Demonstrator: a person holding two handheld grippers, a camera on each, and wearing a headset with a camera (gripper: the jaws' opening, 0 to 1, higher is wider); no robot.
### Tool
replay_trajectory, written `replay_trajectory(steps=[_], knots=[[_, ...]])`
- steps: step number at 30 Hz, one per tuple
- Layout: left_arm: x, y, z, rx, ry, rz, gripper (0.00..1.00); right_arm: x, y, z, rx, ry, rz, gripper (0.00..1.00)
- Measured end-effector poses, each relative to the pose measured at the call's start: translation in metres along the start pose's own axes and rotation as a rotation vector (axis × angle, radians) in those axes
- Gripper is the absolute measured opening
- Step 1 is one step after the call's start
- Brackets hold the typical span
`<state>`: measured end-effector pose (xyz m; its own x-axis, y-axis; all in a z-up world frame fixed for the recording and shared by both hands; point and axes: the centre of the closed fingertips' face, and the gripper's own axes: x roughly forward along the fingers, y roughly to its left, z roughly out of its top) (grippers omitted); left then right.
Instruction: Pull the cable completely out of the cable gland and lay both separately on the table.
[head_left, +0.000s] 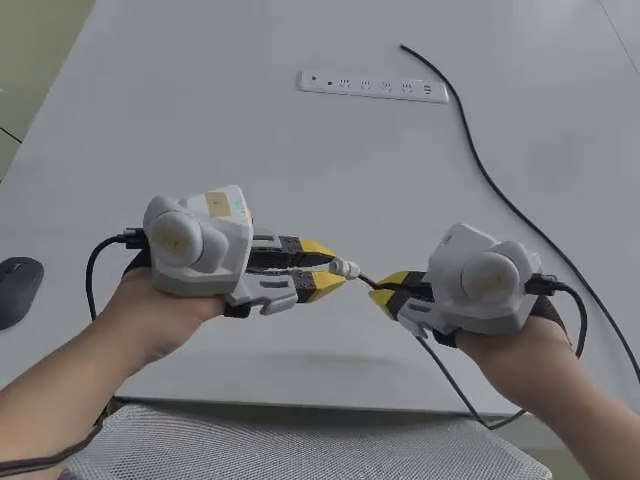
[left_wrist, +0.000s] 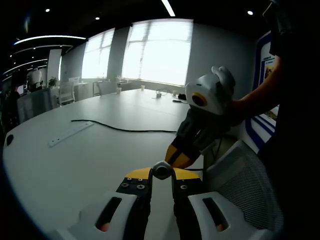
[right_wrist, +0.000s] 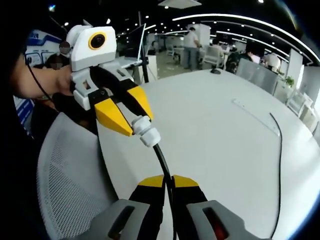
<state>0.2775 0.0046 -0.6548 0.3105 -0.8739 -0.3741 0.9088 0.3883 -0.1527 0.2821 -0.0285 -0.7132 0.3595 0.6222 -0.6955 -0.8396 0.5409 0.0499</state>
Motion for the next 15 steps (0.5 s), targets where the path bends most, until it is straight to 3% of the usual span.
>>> replay_trajectory(steps=[15], knots=[[0.004, 0.004, 0.003, -0.014, -0.014, 0.014, 0.15, -0.001, -0.007, -0.011, -0.039, 0.031, -0.024, 0.0]])
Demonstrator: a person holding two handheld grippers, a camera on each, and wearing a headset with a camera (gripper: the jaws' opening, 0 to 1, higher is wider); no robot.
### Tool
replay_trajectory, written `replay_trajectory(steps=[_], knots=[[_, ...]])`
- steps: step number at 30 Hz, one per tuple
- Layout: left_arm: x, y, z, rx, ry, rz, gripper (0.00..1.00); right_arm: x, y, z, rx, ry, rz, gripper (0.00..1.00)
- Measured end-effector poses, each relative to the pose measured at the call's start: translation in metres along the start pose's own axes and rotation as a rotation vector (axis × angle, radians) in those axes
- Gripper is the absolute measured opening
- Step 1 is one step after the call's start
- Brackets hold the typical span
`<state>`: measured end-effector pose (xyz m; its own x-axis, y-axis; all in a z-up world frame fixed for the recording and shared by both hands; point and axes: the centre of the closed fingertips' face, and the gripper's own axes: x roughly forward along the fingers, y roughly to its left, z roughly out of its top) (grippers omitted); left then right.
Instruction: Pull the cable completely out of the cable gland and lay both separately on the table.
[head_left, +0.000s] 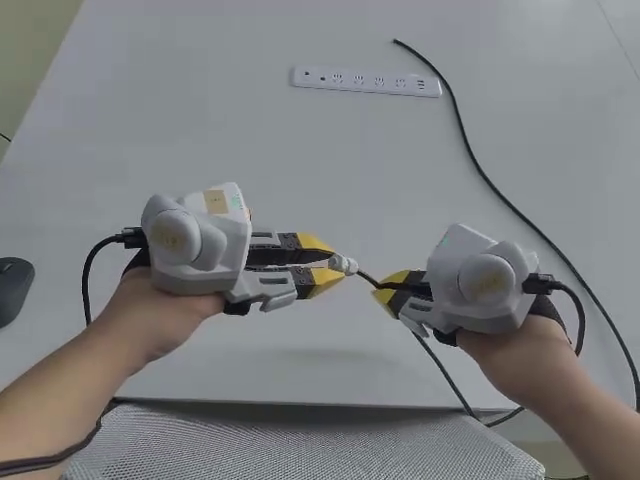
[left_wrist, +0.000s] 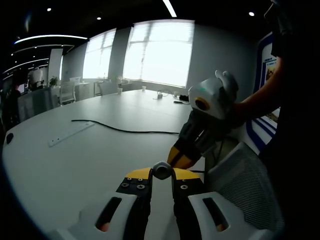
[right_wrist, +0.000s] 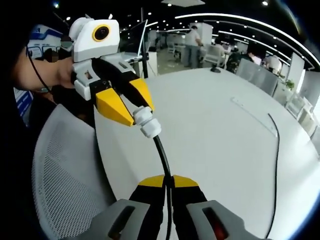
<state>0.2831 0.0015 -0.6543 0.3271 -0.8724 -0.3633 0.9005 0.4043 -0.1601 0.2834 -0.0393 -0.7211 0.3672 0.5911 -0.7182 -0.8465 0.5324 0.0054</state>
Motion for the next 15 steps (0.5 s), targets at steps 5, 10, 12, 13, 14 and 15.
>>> replay_trajectory(steps=[5, 10, 12, 13, 14, 15], knots=[[-0.002, 0.005, -0.003, -0.005, 0.006, 0.008, 0.15, -0.001, -0.008, -0.004, 0.008, 0.011, -0.022, 0.0], [-0.002, 0.006, -0.005, -0.009, 0.005, 0.009, 0.15, -0.007, -0.017, 0.0, 0.018, 0.006, -0.037, 0.0], [-0.001, 0.005, -0.005, -0.008, 0.004, 0.005, 0.16, -0.008, -0.018, 0.002, 0.012, 0.008, -0.038, 0.0], [0.0, 0.004, -0.005, -0.007, 0.004, 0.001, 0.16, -0.009, -0.019, 0.003, 0.003, 0.01, -0.04, 0.0], [0.001, 0.003, -0.006, -0.007, 0.005, -0.001, 0.16, -0.009, -0.02, 0.004, -0.002, 0.014, -0.042, 0.0], [0.002, 0.003, -0.006, -0.005, 0.002, -0.002, 0.16, -0.009, -0.021, 0.004, -0.003, 0.017, -0.042, 0.0]])
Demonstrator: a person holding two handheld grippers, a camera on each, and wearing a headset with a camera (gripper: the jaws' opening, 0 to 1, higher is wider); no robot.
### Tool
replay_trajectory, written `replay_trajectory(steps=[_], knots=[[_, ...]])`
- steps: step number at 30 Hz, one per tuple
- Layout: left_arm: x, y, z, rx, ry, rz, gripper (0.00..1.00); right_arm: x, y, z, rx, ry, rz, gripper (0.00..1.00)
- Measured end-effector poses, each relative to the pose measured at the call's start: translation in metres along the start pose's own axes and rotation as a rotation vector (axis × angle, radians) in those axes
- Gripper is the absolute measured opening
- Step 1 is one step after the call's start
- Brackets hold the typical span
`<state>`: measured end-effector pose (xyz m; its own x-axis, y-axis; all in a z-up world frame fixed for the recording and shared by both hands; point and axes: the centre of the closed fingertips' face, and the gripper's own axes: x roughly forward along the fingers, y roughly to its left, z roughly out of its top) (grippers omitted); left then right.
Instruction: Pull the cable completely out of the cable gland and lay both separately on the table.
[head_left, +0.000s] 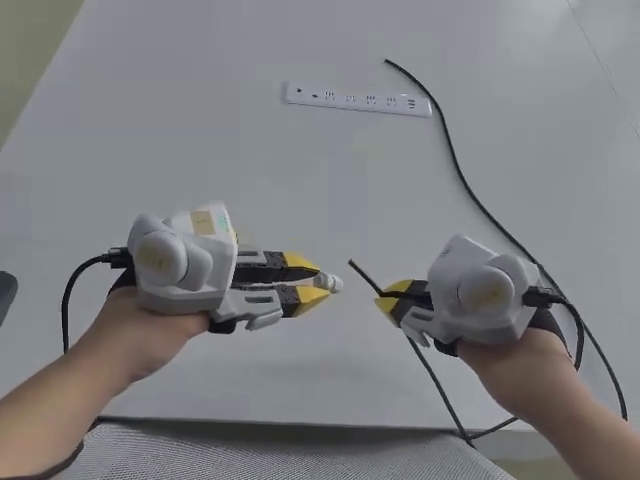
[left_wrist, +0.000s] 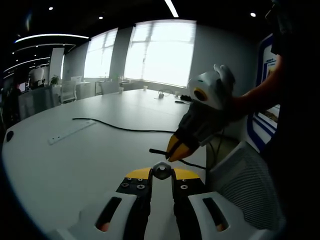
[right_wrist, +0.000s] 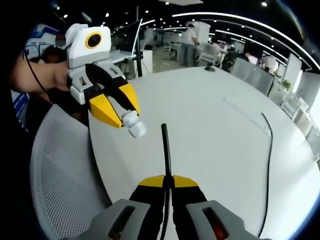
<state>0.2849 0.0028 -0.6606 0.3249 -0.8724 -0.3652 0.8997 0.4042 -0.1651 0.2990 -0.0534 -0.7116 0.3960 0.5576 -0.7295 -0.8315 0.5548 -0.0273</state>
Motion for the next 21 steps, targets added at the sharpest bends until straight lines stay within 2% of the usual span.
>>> replay_trajectory(steps=[4, 11, 17, 21], knots=[[0.001, 0.0, -0.002, -0.006, -0.005, -0.003, 0.16, 0.0, -0.005, 0.002, -0.007, 0.011, -0.007, 0.0], [0.001, 0.004, -0.011, -0.008, -0.002, -0.002, 0.16, 0.002, -0.013, 0.004, 0.026, 0.026, -0.023, 0.0], [0.0, 0.006, -0.02, -0.018, 0.002, 0.004, 0.16, 0.004, -0.02, 0.014, 0.055, 0.023, -0.029, 0.0], [0.0, 0.007, -0.022, -0.027, -0.007, 0.011, 0.16, 0.006, -0.024, 0.022, 0.042, 0.023, -0.031, 0.0]])
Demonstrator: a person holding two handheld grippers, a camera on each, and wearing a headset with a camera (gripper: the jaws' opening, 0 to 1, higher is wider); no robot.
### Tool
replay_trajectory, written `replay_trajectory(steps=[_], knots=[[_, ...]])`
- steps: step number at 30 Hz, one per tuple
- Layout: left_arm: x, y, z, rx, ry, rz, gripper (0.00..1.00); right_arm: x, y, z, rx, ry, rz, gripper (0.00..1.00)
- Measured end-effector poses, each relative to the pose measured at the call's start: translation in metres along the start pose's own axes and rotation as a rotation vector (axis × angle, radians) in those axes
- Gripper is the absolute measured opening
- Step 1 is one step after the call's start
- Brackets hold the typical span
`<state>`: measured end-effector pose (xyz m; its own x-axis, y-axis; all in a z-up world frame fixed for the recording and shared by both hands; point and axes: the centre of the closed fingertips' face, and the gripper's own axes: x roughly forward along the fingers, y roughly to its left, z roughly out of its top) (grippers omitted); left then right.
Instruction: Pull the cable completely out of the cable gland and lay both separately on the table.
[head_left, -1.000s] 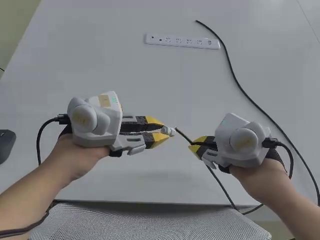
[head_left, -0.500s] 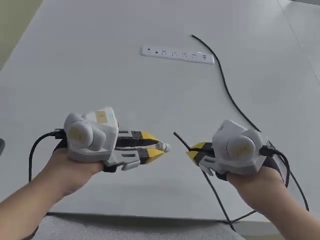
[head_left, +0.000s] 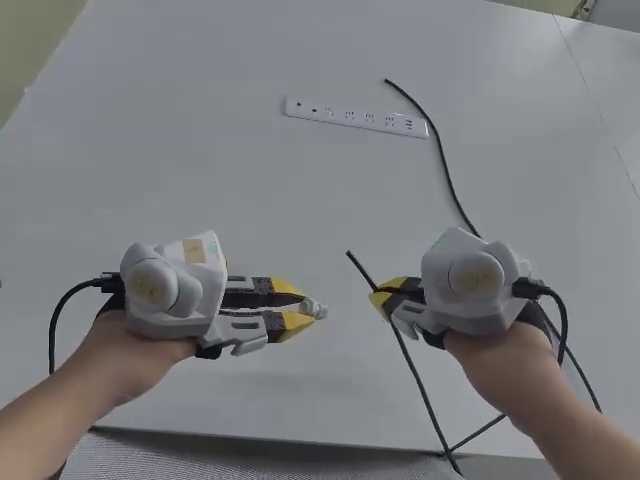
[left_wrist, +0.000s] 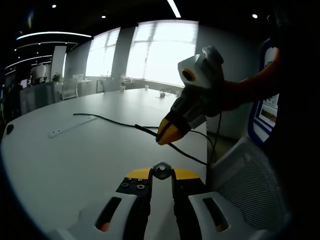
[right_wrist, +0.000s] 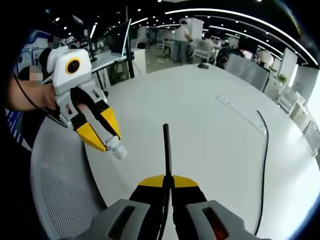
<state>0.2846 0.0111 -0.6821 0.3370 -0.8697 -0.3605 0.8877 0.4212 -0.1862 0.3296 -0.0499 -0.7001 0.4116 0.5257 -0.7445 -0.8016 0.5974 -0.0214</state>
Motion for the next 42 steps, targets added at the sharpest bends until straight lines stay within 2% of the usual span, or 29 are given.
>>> replay_trajectory(steps=[10, 18, 25, 33, 35, 42], knots=[[-0.002, 0.005, -0.01, -0.019, -0.012, 0.025, 0.16, 0.014, -0.006, 0.021, -0.023, 0.007, 0.016, 0.0], [-0.007, 0.009, -0.024, -0.046, -0.012, 0.045, 0.16, 0.03, -0.001, 0.039, -0.061, 0.013, 0.039, 0.0], [-0.012, 0.012, -0.033, -0.062, -0.014, 0.061, 0.16, 0.051, 0.003, 0.045, -0.096, 0.041, 0.054, 0.0], [-0.019, 0.016, -0.044, -0.08, -0.012, 0.077, 0.16, 0.073, 0.007, 0.053, -0.124, 0.048, 0.07, 0.0], [-0.02, 0.017, -0.047, -0.086, -0.01, 0.081, 0.16, 0.079, 0.009, 0.057, -0.107, 0.04, 0.092, 0.0], [-0.026, 0.019, -0.063, -0.11, -0.003, 0.096, 0.16, 0.101, 0.014, 0.061, -0.139, 0.041, 0.118, 0.0]])
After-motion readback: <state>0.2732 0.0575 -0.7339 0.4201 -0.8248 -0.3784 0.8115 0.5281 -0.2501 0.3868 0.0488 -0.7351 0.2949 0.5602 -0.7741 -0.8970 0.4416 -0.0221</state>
